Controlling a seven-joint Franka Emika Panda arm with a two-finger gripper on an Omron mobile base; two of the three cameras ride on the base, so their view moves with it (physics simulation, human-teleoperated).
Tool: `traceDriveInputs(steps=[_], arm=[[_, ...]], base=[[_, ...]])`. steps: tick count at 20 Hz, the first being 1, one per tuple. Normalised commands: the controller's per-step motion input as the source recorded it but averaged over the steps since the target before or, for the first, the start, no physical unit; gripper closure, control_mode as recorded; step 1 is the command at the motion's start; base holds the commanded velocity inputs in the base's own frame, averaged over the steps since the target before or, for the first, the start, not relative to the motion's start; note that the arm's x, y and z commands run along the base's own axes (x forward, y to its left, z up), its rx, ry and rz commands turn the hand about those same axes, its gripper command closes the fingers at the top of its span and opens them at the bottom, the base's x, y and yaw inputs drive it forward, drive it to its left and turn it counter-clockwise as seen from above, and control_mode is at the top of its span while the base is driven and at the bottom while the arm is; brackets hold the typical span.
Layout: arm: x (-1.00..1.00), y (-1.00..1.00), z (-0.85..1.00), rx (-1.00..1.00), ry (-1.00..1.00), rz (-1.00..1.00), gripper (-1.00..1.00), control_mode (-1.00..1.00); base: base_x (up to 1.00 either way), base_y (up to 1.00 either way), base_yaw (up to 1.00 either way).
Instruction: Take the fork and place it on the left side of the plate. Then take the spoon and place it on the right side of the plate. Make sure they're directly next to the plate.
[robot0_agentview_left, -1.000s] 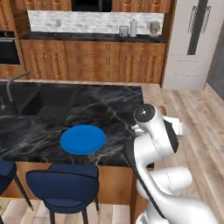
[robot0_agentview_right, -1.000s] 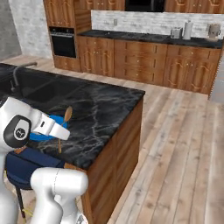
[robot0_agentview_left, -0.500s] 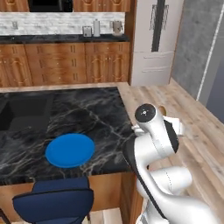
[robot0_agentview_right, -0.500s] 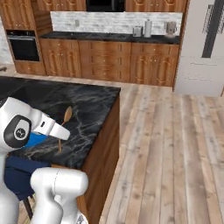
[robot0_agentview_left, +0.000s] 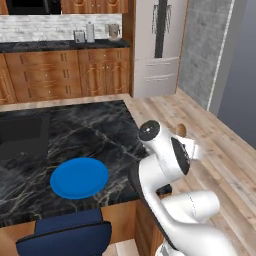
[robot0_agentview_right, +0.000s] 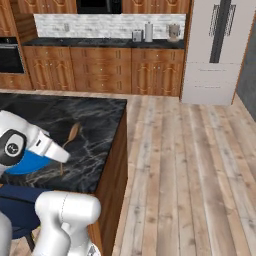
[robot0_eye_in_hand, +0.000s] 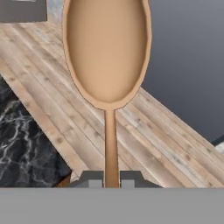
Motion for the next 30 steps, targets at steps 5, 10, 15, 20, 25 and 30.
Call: traceDriveInputs(steps=[5,10,15,20,25,30], arm=[[0.0,0.35,0.0,0.06,0.01,-0.02,1.0,-1.0],[0.15,0.01,-0.04,0.18,0.07,0.26,1.0,-1.0],[0.15,0.0,-0.07,0.24,0.13,0.41,1.0,-1.0],[0.28,0.05,-0.43,0.17,0.01,0.49,1.0,-1.0],[0.54,0.25,-0.6,0.11,-0.05,0.47,1.0,-1.0],[0.57,0.33,-0.53,0.1,-0.13,0.32,1.0,-1.0]], base=[[0.0,0.0,0.0],[0.0,0.0,0.0],[0.0,0.0,0.0],[0.0,0.0,0.0],[0.0,0.0,0.0],[0.0,0.0,0.0]])
